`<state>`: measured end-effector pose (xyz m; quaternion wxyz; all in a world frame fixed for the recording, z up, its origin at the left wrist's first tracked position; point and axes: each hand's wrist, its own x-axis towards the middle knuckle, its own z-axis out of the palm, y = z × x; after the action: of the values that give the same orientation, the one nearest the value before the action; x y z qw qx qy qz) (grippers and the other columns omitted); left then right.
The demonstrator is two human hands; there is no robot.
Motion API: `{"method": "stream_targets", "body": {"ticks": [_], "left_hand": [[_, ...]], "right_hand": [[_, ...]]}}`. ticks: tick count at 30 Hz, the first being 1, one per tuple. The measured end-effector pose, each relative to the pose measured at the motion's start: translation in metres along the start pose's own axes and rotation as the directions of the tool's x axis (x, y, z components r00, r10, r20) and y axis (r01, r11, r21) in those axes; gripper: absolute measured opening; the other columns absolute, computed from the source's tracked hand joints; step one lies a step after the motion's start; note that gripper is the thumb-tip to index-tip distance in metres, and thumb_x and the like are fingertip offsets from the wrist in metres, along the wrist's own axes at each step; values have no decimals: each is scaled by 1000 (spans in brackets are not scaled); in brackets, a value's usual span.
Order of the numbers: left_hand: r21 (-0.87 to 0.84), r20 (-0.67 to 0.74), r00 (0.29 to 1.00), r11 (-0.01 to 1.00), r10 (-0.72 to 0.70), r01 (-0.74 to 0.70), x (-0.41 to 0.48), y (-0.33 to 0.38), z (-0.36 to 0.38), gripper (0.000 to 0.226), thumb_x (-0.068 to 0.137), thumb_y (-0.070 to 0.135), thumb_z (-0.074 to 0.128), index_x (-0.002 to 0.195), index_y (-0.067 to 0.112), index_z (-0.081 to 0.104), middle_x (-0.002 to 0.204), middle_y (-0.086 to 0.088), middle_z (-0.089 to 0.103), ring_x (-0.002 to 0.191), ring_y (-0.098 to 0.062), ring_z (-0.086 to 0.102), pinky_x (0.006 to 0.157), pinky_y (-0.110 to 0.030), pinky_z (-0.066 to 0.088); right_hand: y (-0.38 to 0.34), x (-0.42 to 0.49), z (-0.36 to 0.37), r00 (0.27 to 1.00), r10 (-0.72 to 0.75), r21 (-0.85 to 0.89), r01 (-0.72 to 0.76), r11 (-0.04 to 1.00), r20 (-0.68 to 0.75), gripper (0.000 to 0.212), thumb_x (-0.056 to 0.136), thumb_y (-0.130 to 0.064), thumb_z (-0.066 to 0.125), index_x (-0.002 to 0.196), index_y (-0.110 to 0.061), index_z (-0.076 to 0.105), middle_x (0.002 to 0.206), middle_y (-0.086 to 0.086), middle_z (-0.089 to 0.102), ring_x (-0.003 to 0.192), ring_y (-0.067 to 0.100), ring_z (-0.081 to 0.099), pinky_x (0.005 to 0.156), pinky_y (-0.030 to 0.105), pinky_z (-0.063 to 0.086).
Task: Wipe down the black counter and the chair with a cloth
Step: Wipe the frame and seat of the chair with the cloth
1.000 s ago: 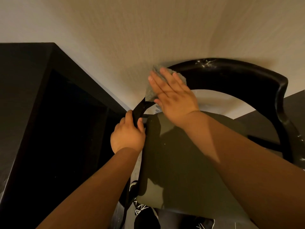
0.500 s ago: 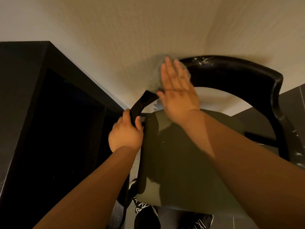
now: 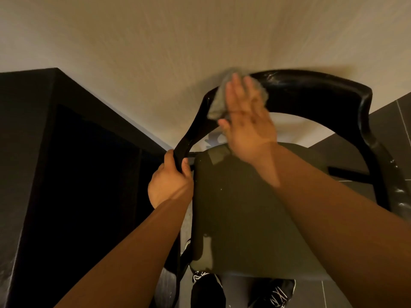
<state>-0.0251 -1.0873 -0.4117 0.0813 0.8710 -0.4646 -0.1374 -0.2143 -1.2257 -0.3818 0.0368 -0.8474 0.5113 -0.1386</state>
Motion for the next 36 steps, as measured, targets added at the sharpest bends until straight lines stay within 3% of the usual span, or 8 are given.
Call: {"method": "stream_targets", "body": {"ticks": [5, 12, 16, 19, 24, 28, 32, 36], "left_hand": [[5, 17, 1000, 1000, -16, 15, 1, 0, 0, 54, 106, 60, 31, 152, 32, 35, 110, -3, 69, 92, -25, 67, 71, -41, 55], [2, 7, 999, 999, -37, 37, -1, 2, -1, 45, 108, 57, 32, 140, 28, 44, 97, 0, 66, 80, -22, 62, 66, -39, 51], [-20, 11, 999, 999, -39, 39, 0, 2, -1, 47, 107, 57, 29, 140, 27, 45, 94, 0, 65, 78, -22, 63, 67, -41, 54], [-21, 17, 999, 999, -36, 37, -1, 2, -2, 48, 107, 57, 28, 141, 27, 44, 95, 1, 65, 79, -22, 63, 68, -42, 55], [-3, 16, 999, 999, -48, 48, -1, 3, -3, 46, 109, 54, 32, 143, 24, 44, 97, 3, 60, 78, -19, 55, 67, -37, 46], [-18, 22, 999, 999, -37, 37, 0, 3, -4, 50, 106, 59, 26, 140, 27, 45, 95, 0, 65, 78, -22, 62, 66, -40, 52], [-12, 25, 999, 999, -33, 33, 0, 2, -3, 50, 107, 58, 28, 142, 26, 45, 100, -2, 66, 80, -21, 60, 65, -38, 47], [13, 56, 997, 998, -60, 60, 2, 4, -4, 46, 107, 56, 35, 144, 28, 42, 111, -2, 67, 85, -23, 61, 71, -40, 49]], "right_hand": [[-13, 1, -1, 962, 268, 11, -267, 964, -54, 83, 108, -50, 32, 164, -1, -6, 172, 20, -7, 158, 41, -8, 130, 51, 2], [-46, 3, 12, 999, 39, 176, -36, 984, -15, 79, 108, -42, 37, 163, -3, -4, 173, 18, -10, 158, 32, -18, 129, 41, -8], [-25, -5, 8, 970, 222, 211, -198, 957, -101, 78, 108, -36, 42, 163, 0, 1, 173, 21, -2, 159, 38, -8, 130, 43, -2], [-49, 2, 5, 938, 342, 282, -313, 907, -60, 86, 106, -49, 38, 162, 4, -2, 171, 23, -7, 158, 42, -11, 129, 44, -8], [-78, 5, 8, 989, 146, 344, -135, 929, -6, 90, 105, -57, 31, 163, 2, -5, 171, 20, -16, 157, 39, -20, 125, 39, -17], [-33, -3, 12, 989, 135, 227, -118, 967, -60, 81, 107, -53, 29, 165, -4, 1, 173, 19, -4, 159, 39, -9, 129, 55, 3], [-47, 2, 5, 916, 396, 466, -326, 823, -58, 85, 107, -53, 36, 164, -3, -3, 172, 18, -12, 158, 39, -17, 129, 50, -5], [-104, -3, 8, 950, 309, 665, -256, 702, 40, 92, 104, -58, 33, 163, -3, -11, 170, 14, -24, 155, 32, -29, 127, 44, -13]]}}
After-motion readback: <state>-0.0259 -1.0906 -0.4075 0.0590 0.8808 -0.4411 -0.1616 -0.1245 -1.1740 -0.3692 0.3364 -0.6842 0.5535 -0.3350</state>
